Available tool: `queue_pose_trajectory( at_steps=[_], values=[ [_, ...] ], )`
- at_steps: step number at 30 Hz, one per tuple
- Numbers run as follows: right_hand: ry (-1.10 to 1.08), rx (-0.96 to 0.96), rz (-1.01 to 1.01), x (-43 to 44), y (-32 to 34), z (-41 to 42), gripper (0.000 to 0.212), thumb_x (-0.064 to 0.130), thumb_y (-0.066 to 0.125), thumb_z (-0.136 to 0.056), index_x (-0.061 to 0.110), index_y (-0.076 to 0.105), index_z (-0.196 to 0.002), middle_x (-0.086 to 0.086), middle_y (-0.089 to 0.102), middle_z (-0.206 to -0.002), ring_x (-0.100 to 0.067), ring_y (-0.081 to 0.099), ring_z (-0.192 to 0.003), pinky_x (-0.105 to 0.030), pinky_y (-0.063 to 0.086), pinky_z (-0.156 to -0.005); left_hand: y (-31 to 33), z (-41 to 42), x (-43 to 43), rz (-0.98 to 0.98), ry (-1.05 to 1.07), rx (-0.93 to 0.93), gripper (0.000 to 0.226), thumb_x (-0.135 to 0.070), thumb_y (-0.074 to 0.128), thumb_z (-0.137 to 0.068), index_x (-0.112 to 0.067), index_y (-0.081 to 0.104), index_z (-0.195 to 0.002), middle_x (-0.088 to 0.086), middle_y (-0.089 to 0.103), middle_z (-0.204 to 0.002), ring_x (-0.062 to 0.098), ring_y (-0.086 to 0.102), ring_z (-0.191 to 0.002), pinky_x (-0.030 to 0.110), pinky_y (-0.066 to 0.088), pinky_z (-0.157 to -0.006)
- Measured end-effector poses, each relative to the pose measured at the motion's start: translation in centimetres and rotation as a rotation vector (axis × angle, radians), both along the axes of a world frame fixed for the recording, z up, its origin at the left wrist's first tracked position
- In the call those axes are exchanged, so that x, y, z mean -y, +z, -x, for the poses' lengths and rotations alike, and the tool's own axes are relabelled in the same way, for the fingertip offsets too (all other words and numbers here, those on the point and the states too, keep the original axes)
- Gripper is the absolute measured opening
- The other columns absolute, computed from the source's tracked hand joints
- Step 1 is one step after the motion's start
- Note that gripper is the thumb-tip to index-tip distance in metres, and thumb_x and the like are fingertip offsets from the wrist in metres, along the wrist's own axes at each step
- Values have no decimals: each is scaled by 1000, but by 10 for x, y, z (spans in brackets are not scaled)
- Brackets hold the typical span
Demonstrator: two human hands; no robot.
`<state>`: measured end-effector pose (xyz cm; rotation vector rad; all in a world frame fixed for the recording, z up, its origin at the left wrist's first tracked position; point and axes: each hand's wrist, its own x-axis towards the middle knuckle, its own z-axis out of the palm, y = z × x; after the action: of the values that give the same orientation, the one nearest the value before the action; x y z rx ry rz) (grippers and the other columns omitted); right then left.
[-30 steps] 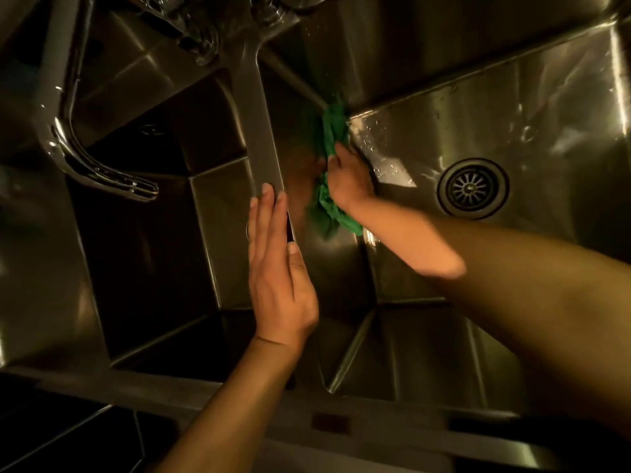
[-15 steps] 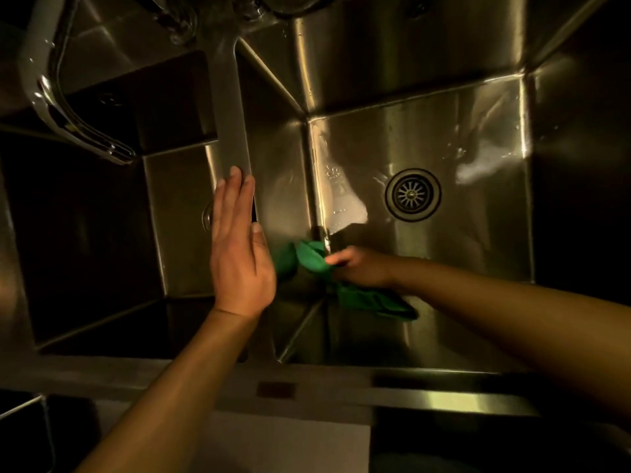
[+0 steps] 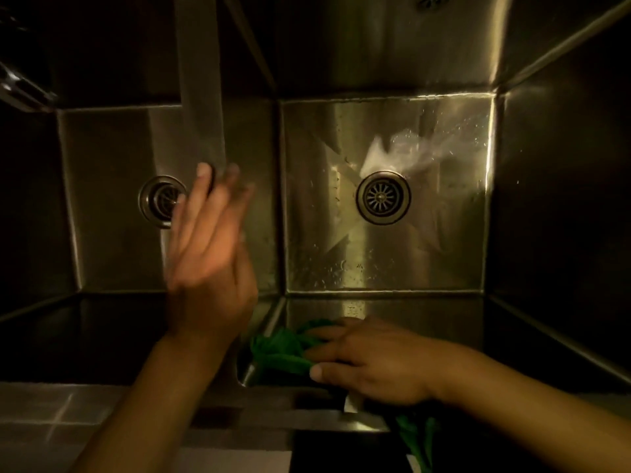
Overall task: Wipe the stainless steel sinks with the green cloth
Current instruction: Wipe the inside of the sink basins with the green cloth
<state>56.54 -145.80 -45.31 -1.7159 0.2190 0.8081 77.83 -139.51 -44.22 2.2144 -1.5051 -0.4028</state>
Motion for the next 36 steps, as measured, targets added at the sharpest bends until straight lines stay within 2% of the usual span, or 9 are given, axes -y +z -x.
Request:
queue_pose_trajectory(
  at_steps=[3,6,10,17,20,25,28,32,36],
  values=[
    [24,8,-7,-1,-27,-5,48,50,30,-109,36,41,-153,7,26,-167,-16,19,-154,-37,21,-124,8,24,-16,-129,-168,-51,48,-17,48,-99,-12,54,-147,4,46,-159,21,26,-157,54,6,-128],
    [21,33,-9,-4,-59,-7,47,45,33,-109,33,40,-154,4,24,-168,-16,17,-155,-37,18,-125,10,38,-38,-327,-355,75,46,-33,47,-98,-16,66,-137,4,58,-149,24,35,-153,59,-2,-126],
    [38,-15,-20,-4,-107,-4,48,43,35,-109,34,38,-156,4,21,-169,-17,18,-155,-39,17,-126,8,46,-62,-479,-400,119,49,-41,47,-97,-13,71,-130,7,65,-140,27,42,-146,58,-4,-125],
    [76,-270,88,9,-150,37,52,54,29,-107,40,29,-157,8,13,-170,-22,17,-155,-44,15,-126,9,67,-72,-536,-353,64,53,-49,47,-97,-14,74,-126,7,68,-135,28,45,-143,64,1,-124],
    [59,-347,117,23,-143,71,49,54,28,-107,44,32,-155,10,16,-169,-25,18,-154,-50,18,-124,10,82,-73,-601,-315,-30,56,-52,41,-98,-15,75,-124,5,69,-135,31,50,-141,66,13,-122],
    [45,-443,216,46,-103,136,48,54,30,-107,44,36,-153,14,20,-167,-17,22,-153,-35,15,-124,8,84,-70,-670,-237,-90,64,-59,32,-101,-18,71,-130,4,65,-139,30,49,-141,66,24,-119],
    [56,-436,235,54,-61,157,50,62,25,-103,51,35,-151,23,20,-164,-11,18,-152,-37,15,-122,7,88,-70,-677,-195,-102,62,-58,33,-99,-18,72,-128,4,67,-136,31,53,-138,64,27,-118],
    [43,-325,178,52,-9,145,54,75,11,-93,62,11,-145,42,11,-152,-1,18,-147,-39,25,-116,5,94,-69,-706,-151,-135,64,-59,30,-100,-20,73,-126,2,70,-130,28,58,-132,57,28,-117],
    [31,-233,131,39,-8,108,55,66,15,-98,50,25,-150,26,19,-162,-10,25,-147,-47,30,-114,5,104,-65,-727,-109,-137,58,-54,32,-101,-21,74,-123,1,72,-126,27,61,-127,52,32,-114]
  ],
)
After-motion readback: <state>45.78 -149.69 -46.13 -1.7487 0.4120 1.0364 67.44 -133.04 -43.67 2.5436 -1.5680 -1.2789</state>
